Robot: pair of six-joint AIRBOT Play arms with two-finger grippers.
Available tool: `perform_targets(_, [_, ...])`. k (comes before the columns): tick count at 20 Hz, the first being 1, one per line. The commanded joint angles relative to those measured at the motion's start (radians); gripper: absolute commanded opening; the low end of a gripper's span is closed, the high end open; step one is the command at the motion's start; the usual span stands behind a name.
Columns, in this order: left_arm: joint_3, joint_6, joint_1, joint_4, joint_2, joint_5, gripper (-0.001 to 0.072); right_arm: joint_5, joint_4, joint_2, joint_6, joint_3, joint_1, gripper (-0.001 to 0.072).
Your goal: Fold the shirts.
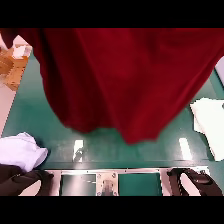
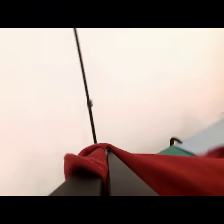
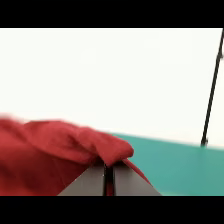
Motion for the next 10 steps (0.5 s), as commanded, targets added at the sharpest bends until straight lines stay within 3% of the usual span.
perform_targets(1, [-0.042,-0.012,0.0,-0.029,-0.182,0.049,0.0024,-0.027,-0.013,-0.034,0.006,-0.166,0.0,0.0017])
perform_targets(4, [-0.042,-0.005,-0.002,-0.253,-0.446,0.137,0.0024,-0.137,-0.013,-0.121,0.006,-0.38,0.0,0.0017])
perform_targets(7, [-0.042,0.106,-0.024,-0.471,-0.647,0.208,0.0025,-0.256,-0.039,-0.257,0.006,-0.538,0.0,0.0017])
perform_targets(10, [-0.042,0.162,-0.074,-0.491,-0.78,0.205,0.0025,-0.3,-0.045,-0.423,0.006,-0.6,0.0,0.0017])
